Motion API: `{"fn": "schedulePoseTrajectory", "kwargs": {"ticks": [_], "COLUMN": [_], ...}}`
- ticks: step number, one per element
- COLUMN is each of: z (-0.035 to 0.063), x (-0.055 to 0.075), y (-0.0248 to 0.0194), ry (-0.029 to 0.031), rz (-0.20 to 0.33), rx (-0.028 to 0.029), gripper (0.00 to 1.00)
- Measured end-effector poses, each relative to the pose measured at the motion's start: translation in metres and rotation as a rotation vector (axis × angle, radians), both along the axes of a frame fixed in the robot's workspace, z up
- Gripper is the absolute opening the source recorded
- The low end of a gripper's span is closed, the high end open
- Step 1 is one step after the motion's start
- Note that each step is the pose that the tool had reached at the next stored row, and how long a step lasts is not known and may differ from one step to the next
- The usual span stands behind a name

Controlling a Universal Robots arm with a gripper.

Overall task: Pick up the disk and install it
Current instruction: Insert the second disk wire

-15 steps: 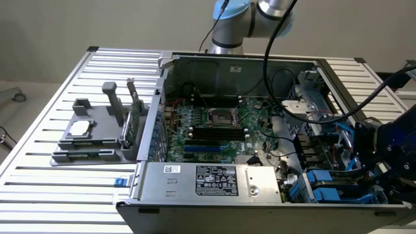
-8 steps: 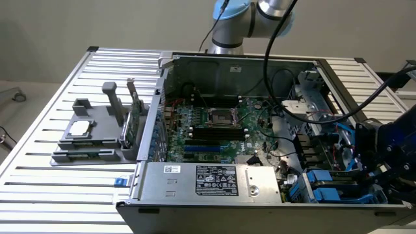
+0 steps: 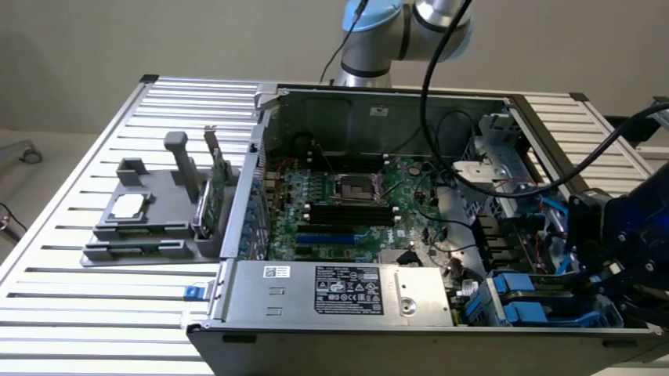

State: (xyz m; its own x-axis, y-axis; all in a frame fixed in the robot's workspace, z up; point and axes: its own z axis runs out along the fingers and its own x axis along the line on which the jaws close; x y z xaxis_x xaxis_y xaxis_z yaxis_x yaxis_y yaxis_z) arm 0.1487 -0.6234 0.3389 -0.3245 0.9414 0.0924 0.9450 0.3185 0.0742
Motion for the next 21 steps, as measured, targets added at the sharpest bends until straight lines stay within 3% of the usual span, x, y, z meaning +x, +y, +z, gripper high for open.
{"fn": "schedulePoseTrajectory", "kwargs": {"ticks": [8, 11, 14, 17, 21], "z": [0.0030, 0.0030, 0.0029, 0.0030, 0.0029], "x": [-0.004, -0.006, -0.008, -0.009, -0.010], "y": [0.0035, 0.0046, 0.0066, 0.0125, 0.0205], "ry": [0.0000, -0.0002, -0.0003, -0.0003, -0.0004], "rz": [-0.005, -0.008, -0.009, -0.009, -0.009], "rx": [-0.0026, -0.0068, -0.0128, -0.0207, -0.0417], "gripper": [0.18, 0.18, 0.18, 0.18, 0.18]}}
